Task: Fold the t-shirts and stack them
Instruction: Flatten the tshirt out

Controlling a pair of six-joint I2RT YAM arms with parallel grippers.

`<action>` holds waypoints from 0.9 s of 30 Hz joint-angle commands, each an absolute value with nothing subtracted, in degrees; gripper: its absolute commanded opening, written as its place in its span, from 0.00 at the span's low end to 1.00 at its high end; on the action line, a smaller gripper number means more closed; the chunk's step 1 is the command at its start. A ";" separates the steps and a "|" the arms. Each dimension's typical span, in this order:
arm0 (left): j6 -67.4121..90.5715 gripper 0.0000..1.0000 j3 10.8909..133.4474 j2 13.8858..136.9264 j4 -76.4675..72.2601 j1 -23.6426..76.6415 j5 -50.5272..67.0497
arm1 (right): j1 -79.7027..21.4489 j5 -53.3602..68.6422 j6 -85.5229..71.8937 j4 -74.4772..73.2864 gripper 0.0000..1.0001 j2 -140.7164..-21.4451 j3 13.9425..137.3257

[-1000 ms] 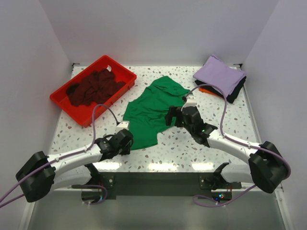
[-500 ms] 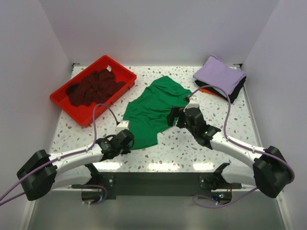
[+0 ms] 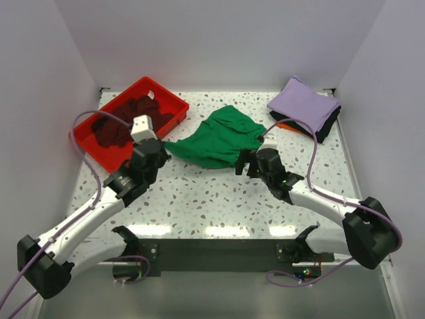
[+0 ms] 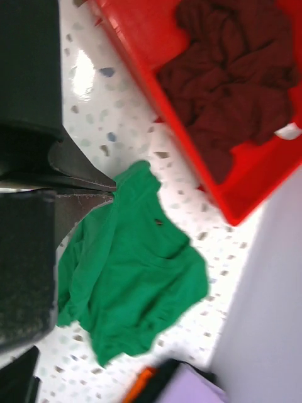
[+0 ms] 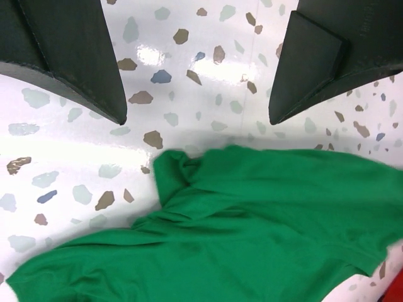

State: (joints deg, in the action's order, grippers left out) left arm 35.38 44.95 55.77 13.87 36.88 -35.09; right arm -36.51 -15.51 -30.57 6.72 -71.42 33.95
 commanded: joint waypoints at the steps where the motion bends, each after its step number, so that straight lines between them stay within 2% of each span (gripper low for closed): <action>1: 28.48 0.00 48.96 50.81 8.01 34.81 -42.53 | -35.42 -15.21 -30.50 8.08 0.97 -72.07 34.37; 4: 27.25 0.00 47.03 48.52 4.40 32.88 -42.02 | -35.33 -13.46 -31.11 10.10 0.96 -74.95 34.71; 17: 24.87 0.00 44.83 50.71 6.15 25.75 -36.83 | -35.42 -4.49 -33.75 19.77 0.81 -92.45 41.74; 27: 24.52 0.00 44.03 51.50 5.54 24.96 -34.89 | -37.62 -2.37 -34.28 20.13 0.71 -97.73 47.28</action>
State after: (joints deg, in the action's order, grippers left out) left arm 25.80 44.53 51.75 8.08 25.45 -35.53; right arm -36.75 -3.25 -33.58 17.21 -96.79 44.25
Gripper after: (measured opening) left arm 0.014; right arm 0.722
